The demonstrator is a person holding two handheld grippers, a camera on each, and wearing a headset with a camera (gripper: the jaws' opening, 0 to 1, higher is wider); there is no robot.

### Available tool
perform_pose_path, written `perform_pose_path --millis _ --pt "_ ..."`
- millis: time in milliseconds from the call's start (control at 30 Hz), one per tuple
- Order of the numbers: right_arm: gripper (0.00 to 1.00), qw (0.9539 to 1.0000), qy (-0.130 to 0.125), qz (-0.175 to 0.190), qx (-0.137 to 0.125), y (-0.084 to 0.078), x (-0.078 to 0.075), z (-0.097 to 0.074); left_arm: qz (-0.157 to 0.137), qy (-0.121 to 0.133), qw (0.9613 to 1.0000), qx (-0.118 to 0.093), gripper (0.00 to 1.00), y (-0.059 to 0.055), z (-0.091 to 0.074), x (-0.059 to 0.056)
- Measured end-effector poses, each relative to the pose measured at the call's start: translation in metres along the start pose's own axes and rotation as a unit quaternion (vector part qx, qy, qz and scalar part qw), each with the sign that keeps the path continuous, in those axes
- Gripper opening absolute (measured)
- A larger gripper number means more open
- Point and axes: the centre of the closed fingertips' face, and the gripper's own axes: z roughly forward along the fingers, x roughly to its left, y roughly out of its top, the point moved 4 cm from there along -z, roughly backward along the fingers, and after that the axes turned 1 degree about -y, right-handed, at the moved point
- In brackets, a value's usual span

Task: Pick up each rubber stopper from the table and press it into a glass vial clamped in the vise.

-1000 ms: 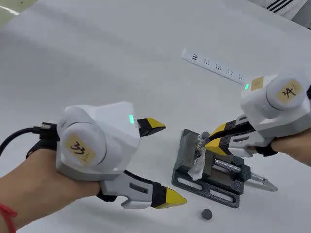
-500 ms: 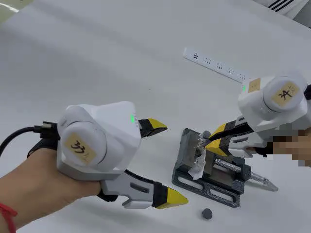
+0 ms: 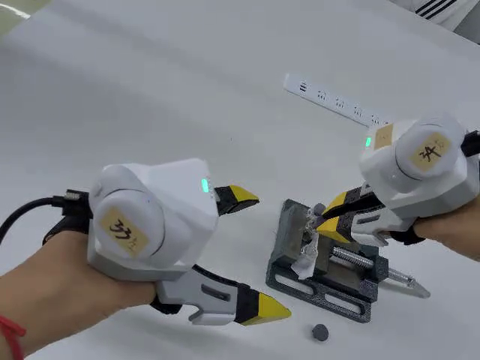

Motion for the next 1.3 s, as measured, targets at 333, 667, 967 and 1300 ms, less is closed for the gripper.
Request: perform_pose_path --millis 333,667,967,1300 --pt "0.05 0.9998 -0.006 -0.016 0.013 0.001 0.0004 0.0008 -0.004 0.0 1.0 -0.001 0.75 0.0 0.0004 0.0005" --pt "0.05 0.9996 -0.008 -0.013 0.022 0.0031 0.0007 0.0029 -0.007 0.001 1.0 -0.004 0.75 -0.001 0.0009 0.0021" --pt "0.05 0.9996 -0.006 -0.012 0.026 0.0025 0.0009 0.0046 -0.007 -0.001 1.0 -0.006 0.75 -0.0001 0.0023 0.0014" --pt "0.07 1.0 0.002 -0.005 0.007 0.0016 0.0005 0.0026 -0.007 -0.002 1.0 -0.004 0.74 0.0 0.002 0.0007"
